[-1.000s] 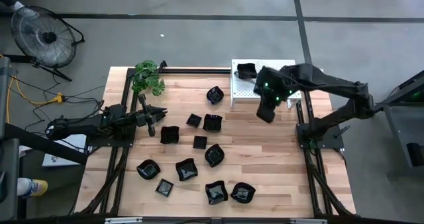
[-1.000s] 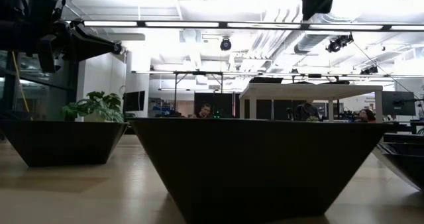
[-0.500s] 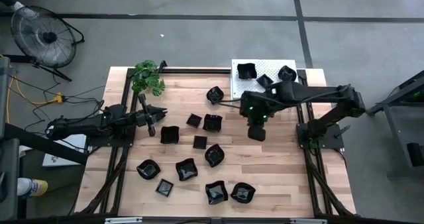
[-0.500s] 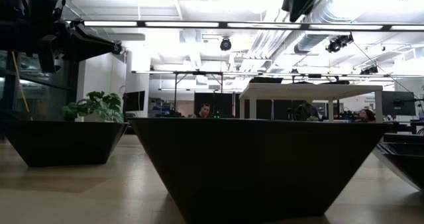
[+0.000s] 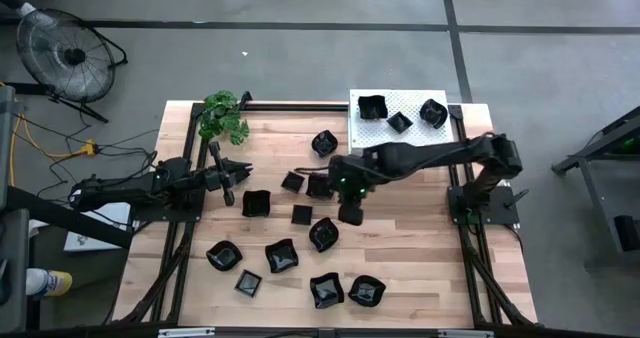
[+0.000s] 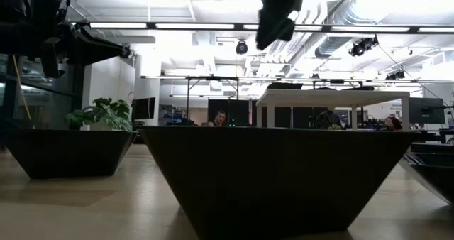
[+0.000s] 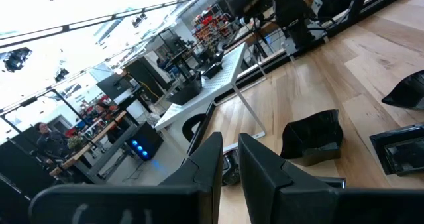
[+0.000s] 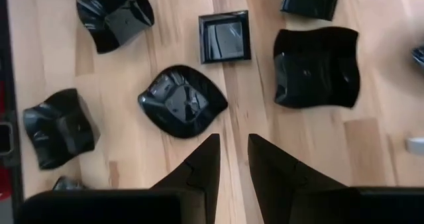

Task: Pick & Place Mini shaped plates
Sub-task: Stack the distorted square plate on top of the distorted square plate on the shelf

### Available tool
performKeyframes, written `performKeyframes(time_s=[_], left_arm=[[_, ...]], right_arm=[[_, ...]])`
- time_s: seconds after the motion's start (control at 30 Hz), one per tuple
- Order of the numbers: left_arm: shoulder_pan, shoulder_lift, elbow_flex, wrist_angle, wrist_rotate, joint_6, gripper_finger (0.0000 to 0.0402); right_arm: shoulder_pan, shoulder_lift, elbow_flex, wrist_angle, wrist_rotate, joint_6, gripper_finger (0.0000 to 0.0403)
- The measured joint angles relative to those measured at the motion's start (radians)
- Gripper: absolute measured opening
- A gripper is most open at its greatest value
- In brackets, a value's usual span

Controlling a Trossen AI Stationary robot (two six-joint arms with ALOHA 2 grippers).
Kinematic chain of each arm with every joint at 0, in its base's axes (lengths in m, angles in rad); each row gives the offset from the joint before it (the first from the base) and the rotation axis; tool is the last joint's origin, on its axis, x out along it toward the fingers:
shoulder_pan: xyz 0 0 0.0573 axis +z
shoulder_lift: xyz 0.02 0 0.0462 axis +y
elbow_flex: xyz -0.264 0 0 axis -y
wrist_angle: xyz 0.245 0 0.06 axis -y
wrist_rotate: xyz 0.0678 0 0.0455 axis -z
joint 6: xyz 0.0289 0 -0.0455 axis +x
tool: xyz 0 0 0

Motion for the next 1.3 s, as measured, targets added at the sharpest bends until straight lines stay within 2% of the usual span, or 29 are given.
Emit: performKeyframes(time_s=[0.17, 0.47, 0.7, 0.9, 1.1, 1.3], left_arm=[[0.000, 0.000, 0.000, 0.000, 0.000, 0.000, 0.0046], [0.000, 0.000, 0.000, 0.000, 0.000, 0.000, 0.0046], [0.000, 0.000, 0.000, 0.000, 0.000, 0.000, 0.0046], [0.000, 0.000, 0.000, 0.000, 0.000, 0.000, 0.0046], [0.000, 0.000, 0.000, 0.000, 0.000, 0.000, 0.0046], [0.000, 0.000, 0.000, 0.000, 0.000, 0.000, 0.0046]], right_arm=[[0.000, 0.073, 0.000, 0.055, 0.011, -0.017, 0.0074], [0.004, 0.187, 0.000, 0.145, 0.102, -0.221, 0.0074], [0.005, 0.245, 0.000, 0.196, 0.114, -0.220, 0.0077], [0.005, 0.250, 0.000, 0.248, 0.233, -0.218, 0.0129], [0.004, 0.252, 0.000, 0.236, 0.217, -0.220, 0.0197], [-0.008, 0.266, 0.000, 0.235, 0.204, -0.223, 0.0224]])
